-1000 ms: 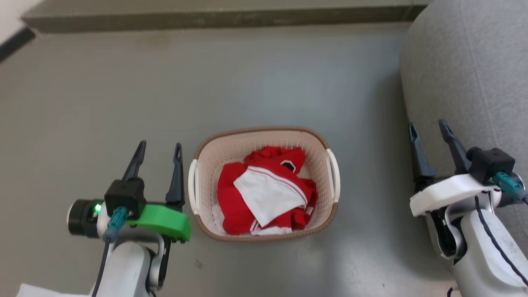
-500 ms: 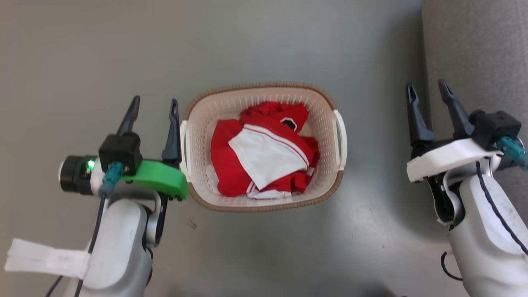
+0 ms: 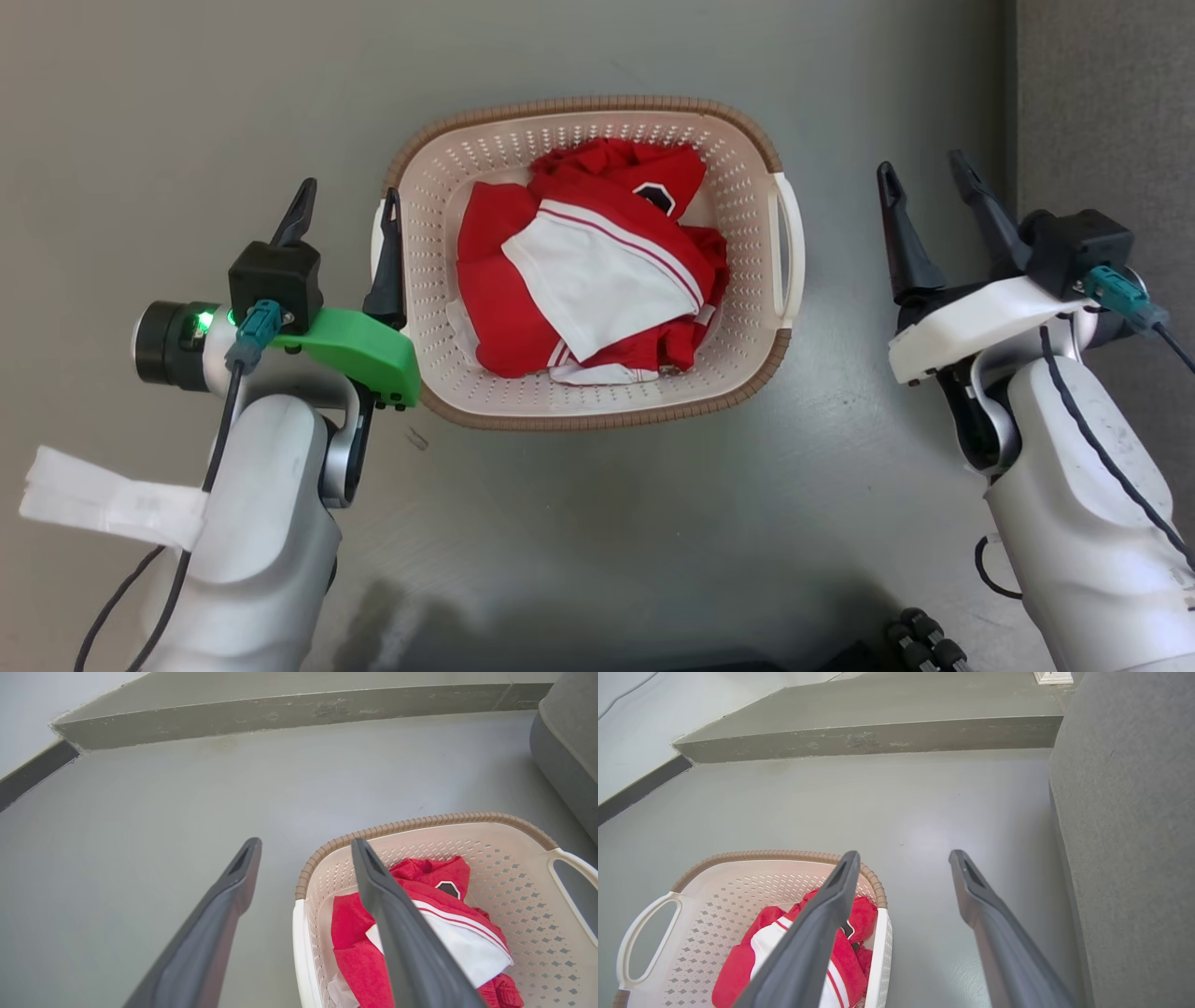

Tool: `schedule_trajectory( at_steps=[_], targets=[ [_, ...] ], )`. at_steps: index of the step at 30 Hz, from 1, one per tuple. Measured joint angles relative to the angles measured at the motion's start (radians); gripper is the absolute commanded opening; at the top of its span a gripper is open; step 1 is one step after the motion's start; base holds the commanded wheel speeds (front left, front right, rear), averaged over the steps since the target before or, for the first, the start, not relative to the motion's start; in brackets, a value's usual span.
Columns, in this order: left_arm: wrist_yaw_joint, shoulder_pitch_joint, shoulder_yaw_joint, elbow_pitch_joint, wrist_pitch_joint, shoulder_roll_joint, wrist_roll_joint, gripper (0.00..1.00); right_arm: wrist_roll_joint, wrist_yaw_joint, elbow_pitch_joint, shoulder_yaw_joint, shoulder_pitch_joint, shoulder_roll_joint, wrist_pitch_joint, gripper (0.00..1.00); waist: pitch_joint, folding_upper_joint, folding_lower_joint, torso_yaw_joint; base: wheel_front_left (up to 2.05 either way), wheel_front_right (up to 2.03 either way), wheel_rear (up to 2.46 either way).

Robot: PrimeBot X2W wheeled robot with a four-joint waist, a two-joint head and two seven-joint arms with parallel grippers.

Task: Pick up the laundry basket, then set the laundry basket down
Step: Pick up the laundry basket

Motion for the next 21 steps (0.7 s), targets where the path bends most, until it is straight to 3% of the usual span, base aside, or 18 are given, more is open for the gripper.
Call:
schedule_trajectory(
  at_steps=[12,21],
  targets=[
    [-0.06,-0.096,-0.03,0.148,0.01,-0.003,0.0,1.0,-0.001,0.017,0.082,0.043,-0.068,0.028,0.0,1.0,0.06,0.0,-0.0001,-0.014,0.0,0.0,0.0],
    [-0.075,-0.169,-0.027,0.252,0.027,-0.011,0.0,1.0,-0.001,0.021,0.142,0.073,-0.11,0.045,0.0,1.0,0.078,0.0,-0.0002,-0.021,0.0,0.0,0.0]
  ],
)
